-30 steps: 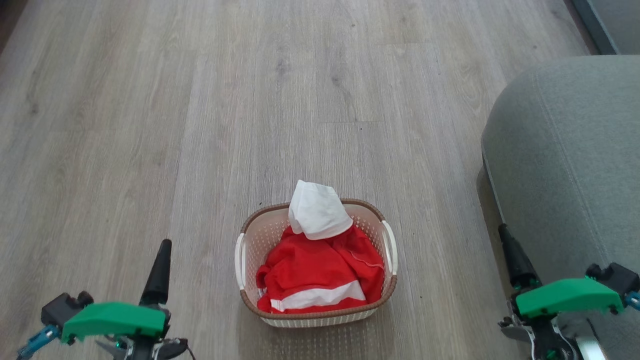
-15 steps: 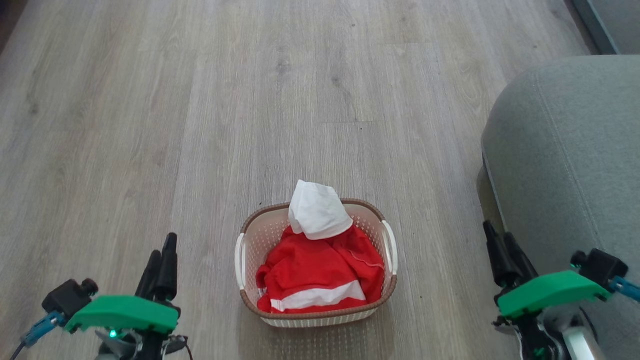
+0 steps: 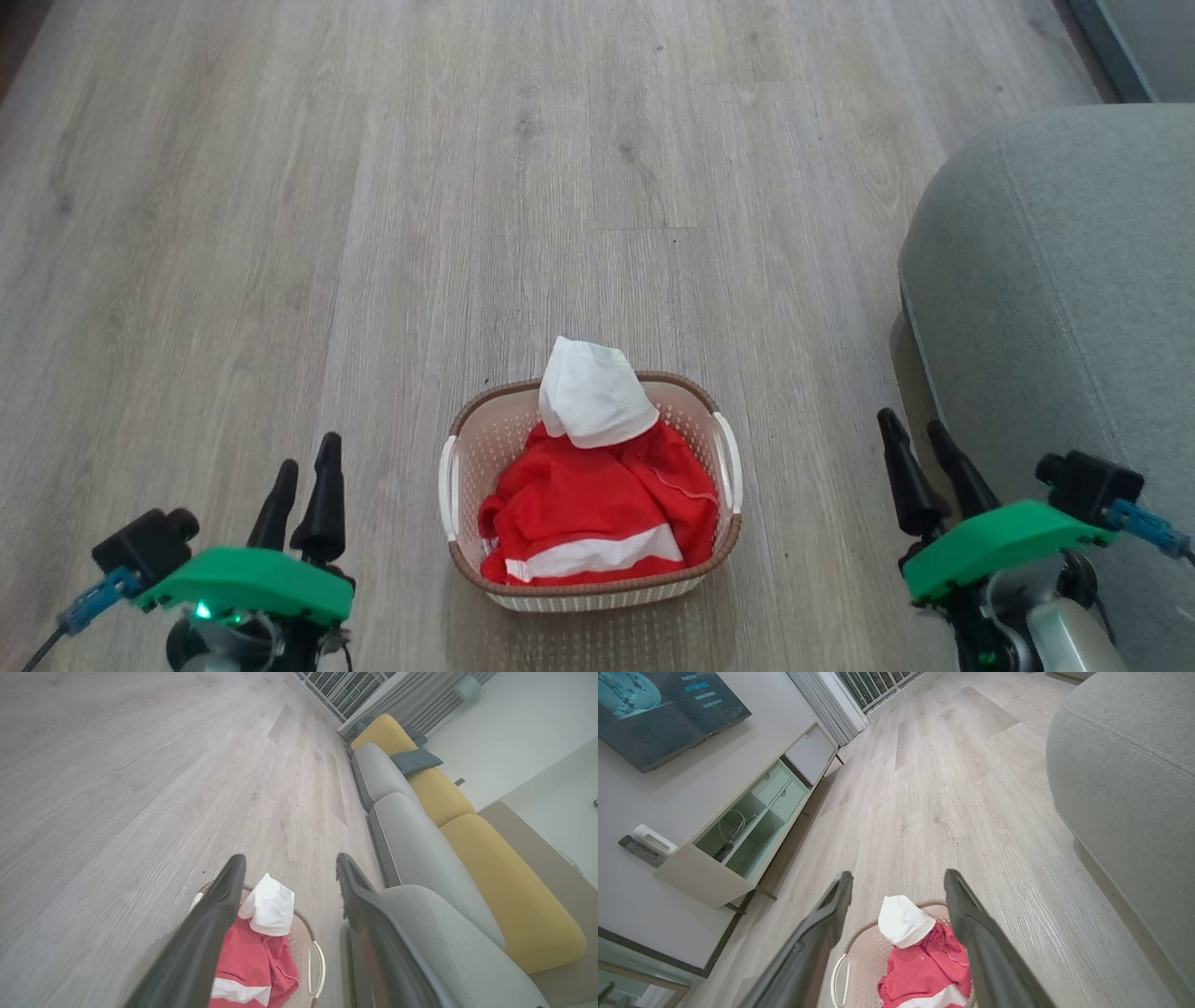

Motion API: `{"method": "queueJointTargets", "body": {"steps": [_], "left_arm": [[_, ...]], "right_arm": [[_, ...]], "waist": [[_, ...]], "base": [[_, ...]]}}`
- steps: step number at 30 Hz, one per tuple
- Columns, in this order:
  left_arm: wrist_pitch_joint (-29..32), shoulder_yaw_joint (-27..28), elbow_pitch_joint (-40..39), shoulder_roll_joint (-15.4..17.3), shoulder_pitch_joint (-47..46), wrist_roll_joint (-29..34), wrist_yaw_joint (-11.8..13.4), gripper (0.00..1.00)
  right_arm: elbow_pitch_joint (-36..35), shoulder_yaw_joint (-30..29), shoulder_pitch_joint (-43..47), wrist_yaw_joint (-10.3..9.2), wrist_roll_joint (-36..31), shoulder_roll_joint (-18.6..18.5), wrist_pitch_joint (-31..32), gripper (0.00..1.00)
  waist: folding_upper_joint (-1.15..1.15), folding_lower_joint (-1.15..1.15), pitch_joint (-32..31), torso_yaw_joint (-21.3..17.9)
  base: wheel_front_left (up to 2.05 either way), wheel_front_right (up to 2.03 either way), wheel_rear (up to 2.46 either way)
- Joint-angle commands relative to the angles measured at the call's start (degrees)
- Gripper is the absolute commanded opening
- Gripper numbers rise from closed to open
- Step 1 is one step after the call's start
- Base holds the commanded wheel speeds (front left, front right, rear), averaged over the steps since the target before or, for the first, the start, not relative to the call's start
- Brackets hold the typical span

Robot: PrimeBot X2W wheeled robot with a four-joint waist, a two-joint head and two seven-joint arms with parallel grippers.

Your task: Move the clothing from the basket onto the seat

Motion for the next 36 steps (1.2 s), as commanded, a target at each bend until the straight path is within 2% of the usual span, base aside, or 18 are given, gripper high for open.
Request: {"method": "queueJointTargets", "body": {"steps": [1, 36], "left_arm": [[-0.8, 0.8, -2.3, 0.5, -2.4, 2.0, 0.1, 1.00], [-6.7, 1.8, -2.1, 0.7, -2.3, 25.7, 0.5, 1.00]], "right_arm": [[-1.8, 1.0, -3.1, -0.01, -2.0, -1.1, -1.0, 1.00], [-1.7, 2.6, -2.7, -0.01, -24.2, -0.2, -6.9, 1.00]], "waist": [[0.00, 0.00, -0.1, 0.0], [0.00, 0.00, -0.3, -0.5]], "base": [[0.00, 0.00, 0.00], [0.00, 0.00, 0.00]]}}
